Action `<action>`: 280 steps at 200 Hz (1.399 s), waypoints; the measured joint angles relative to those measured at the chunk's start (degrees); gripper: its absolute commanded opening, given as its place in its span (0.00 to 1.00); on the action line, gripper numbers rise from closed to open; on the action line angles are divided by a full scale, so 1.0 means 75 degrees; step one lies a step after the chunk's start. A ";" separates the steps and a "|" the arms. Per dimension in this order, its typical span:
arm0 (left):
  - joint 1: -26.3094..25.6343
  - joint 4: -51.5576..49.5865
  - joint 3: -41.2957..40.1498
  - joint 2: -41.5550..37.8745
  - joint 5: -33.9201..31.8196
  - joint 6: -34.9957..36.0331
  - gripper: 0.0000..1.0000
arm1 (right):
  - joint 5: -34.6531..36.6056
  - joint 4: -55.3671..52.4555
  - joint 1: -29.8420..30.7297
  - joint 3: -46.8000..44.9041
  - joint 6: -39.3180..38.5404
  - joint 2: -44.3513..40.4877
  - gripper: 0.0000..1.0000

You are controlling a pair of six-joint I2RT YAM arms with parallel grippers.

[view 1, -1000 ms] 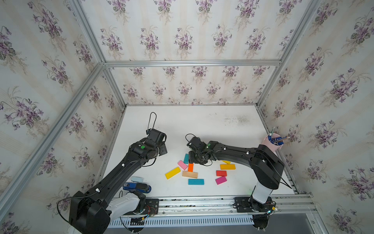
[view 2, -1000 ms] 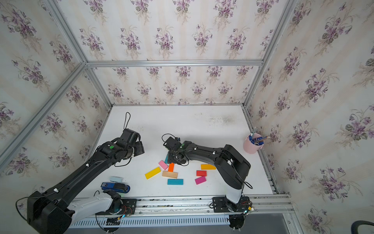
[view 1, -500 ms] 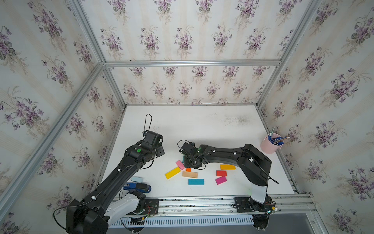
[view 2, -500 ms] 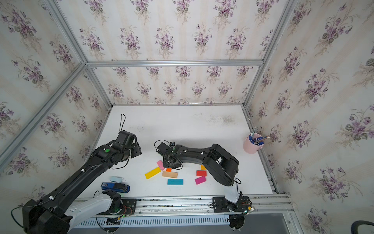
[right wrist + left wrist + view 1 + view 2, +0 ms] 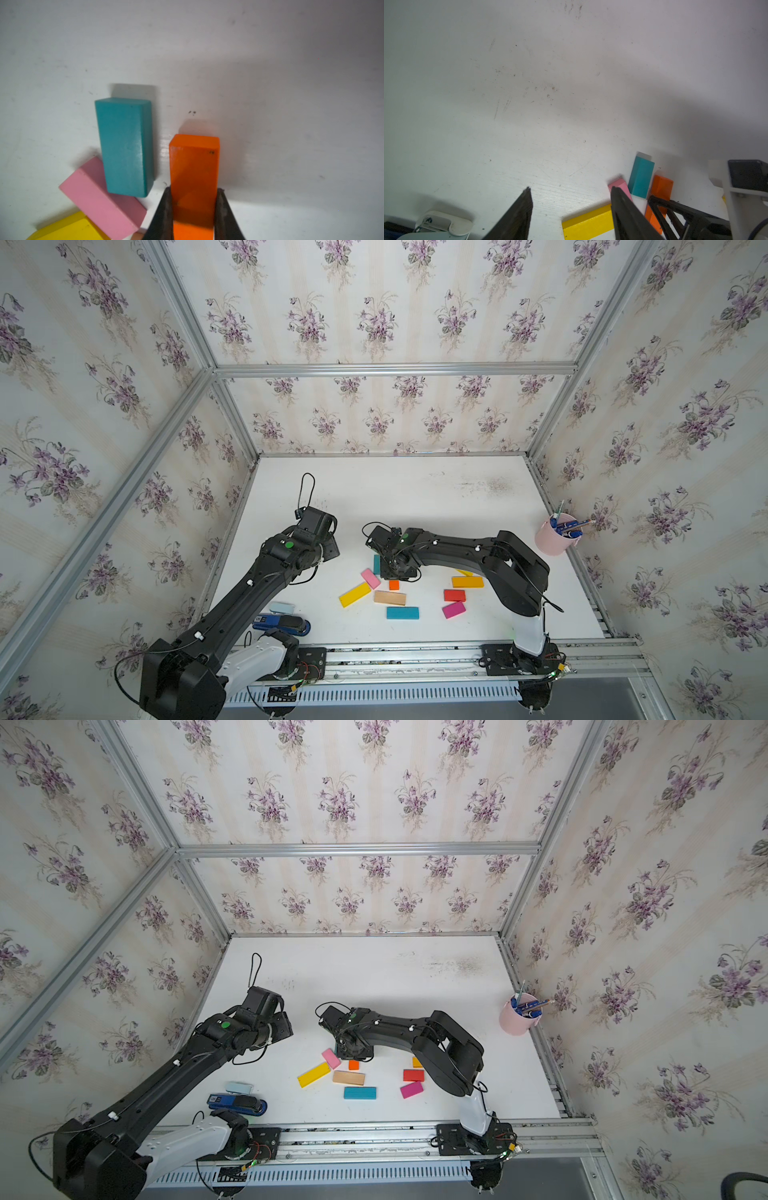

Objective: Assemble the letter h with building blocks
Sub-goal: Pick up the building block from the center of the board, then place the building block at the center of the board.

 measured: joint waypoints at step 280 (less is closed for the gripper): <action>0.0087 0.0306 -0.0393 0.0425 0.0329 -0.0029 0.64 | 0.0297 0.0070 -0.1314 0.3450 -0.1163 0.2597 0.26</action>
